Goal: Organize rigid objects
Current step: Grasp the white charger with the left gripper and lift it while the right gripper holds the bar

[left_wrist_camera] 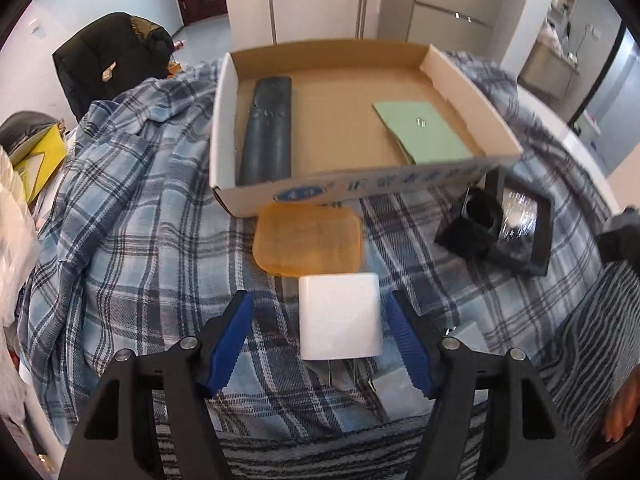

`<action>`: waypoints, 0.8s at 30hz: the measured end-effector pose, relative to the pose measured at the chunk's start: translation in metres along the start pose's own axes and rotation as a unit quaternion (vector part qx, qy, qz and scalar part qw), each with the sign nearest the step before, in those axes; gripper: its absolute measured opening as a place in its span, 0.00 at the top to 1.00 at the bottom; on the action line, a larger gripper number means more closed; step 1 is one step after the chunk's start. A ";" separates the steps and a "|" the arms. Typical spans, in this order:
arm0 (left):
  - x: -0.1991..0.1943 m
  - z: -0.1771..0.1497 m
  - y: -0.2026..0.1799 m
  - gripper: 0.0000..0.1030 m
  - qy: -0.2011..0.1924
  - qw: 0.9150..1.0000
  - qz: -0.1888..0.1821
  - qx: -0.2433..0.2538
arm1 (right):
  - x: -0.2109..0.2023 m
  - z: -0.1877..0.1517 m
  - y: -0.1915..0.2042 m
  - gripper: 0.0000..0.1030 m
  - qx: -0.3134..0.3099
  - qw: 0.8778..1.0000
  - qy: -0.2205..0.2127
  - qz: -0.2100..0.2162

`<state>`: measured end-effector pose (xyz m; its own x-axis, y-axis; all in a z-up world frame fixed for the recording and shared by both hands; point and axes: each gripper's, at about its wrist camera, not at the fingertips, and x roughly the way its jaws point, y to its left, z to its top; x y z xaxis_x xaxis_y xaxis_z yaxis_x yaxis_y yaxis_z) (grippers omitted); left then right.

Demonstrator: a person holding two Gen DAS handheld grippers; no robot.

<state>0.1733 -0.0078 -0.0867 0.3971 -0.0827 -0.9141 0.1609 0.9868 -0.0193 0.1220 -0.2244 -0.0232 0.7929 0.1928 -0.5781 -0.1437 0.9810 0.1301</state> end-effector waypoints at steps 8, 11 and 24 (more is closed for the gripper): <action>0.012 0.000 -0.005 0.48 0.019 1.000 0.002 0.004 | -0.001 0.001 -0.001 0.35 0.003 1.000 0.000 0.003; 0.007 -0.001 -0.002 0.57 0.013 1.000 0.003 -0.008 | -0.003 0.002 -0.002 0.35 0.005 1.000 -0.002 0.001; -0.011 -0.017 0.023 0.57 0.008 1.000 0.003 -0.024 | 0.000 0.002 -0.005 0.35 0.009 1.000 0.001 -0.004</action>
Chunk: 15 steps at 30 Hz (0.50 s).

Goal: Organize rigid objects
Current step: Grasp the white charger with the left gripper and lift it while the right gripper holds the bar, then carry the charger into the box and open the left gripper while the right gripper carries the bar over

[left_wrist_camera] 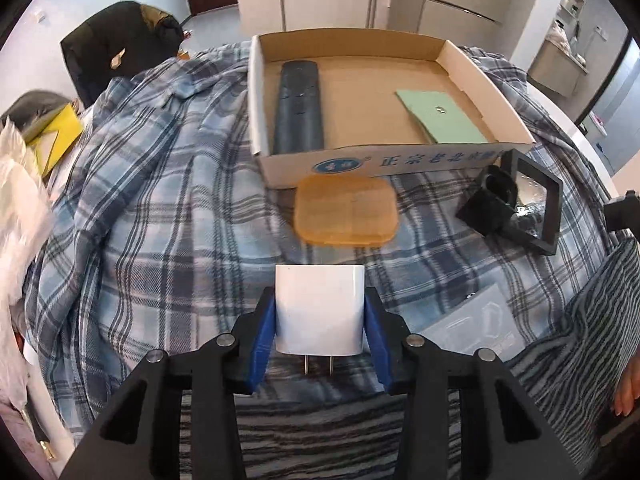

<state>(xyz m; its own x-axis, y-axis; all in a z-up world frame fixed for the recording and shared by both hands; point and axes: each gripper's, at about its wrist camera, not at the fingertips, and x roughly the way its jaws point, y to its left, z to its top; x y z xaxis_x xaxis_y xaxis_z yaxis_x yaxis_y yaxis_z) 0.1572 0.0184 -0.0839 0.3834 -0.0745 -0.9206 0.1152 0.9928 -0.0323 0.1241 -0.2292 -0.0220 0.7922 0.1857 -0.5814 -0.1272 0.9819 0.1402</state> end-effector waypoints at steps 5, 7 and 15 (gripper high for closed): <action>-0.005 0.000 0.017 0.57 -0.011 1.000 0.009 -0.019 | 0.006 0.000 -0.003 0.35 0.004 1.000 0.010 -0.001; -0.004 0.001 0.020 0.57 -0.011 1.000 0.021 -0.018 | 0.009 -0.001 -0.004 0.35 0.006 1.000 0.017 0.001; 0.009 0.006 0.023 0.57 -0.001 0.999 0.054 -0.010 | 0.012 -0.002 -0.005 0.35 0.008 1.000 0.026 0.000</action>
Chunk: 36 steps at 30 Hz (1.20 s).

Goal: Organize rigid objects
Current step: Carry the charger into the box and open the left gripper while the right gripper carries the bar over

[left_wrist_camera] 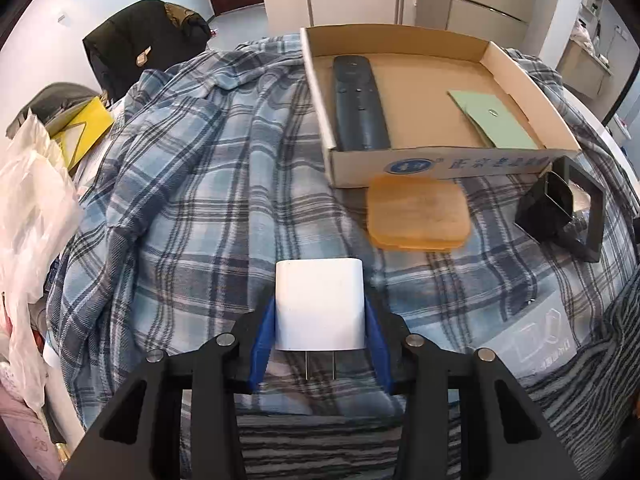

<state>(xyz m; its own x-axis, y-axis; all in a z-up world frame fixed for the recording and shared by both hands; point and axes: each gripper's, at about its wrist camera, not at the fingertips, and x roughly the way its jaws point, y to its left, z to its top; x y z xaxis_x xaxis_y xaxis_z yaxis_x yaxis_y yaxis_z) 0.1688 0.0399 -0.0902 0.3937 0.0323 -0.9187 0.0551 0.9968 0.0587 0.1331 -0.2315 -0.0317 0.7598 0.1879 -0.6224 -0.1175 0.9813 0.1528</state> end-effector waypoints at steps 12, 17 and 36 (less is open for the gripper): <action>-0.084 -0.008 -0.020 0.57 -0.145 0.986 -0.076 0.012 | -0.014 0.016 -0.015 0.35 0.037 0.999 -0.001 0.027; -0.139 -0.010 -0.029 0.57 -0.232 0.970 -0.072 0.018 | -0.037 0.039 -0.020 0.35 0.032 0.999 -0.015 0.016; -0.074 0.110 -0.047 0.57 -0.161 0.982 -0.096 -0.016 | 0.006 0.130 0.020 0.35 -0.020 0.999 -0.034 0.006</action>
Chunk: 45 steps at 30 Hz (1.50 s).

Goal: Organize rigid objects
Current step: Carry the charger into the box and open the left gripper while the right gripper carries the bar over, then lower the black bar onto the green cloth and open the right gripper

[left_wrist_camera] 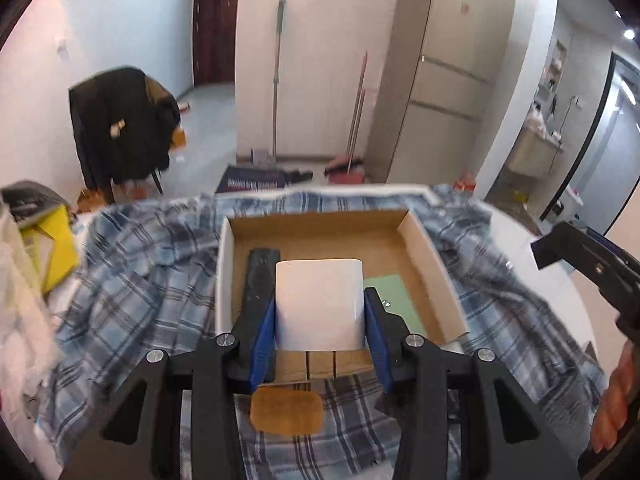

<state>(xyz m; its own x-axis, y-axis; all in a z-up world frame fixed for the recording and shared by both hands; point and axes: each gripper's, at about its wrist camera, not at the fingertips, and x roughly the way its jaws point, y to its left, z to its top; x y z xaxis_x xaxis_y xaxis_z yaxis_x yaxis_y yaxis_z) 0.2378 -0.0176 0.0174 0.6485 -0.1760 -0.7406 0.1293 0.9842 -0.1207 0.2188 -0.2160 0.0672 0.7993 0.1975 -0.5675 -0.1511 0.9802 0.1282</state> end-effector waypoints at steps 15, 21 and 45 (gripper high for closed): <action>0.117 -0.027 0.004 0.57 0.128 0.992 0.018 -0.006 | 0.051 -0.029 -0.017 0.35 -0.003 0.999 0.052 -0.010; 0.103 -0.027 0.000 0.26 0.080 0.997 -0.003 -0.001 | 0.049 -0.026 -0.015 0.35 -0.008 0.998 0.056 -0.018; 0.008 -0.023 0.075 0.00 -0.206 0.972 0.021 -0.113 | 0.135 -0.047 0.043 0.35 -0.031 0.985 0.169 0.009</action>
<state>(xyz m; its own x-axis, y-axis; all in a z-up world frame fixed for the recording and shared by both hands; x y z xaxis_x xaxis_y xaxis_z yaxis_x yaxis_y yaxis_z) 0.2353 0.0554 -0.0132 0.9010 -0.0809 -0.4263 -0.0428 0.9611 -0.2729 0.2929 -0.1461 -0.0420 0.5588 0.1984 -0.8052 -0.2065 0.9737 0.0966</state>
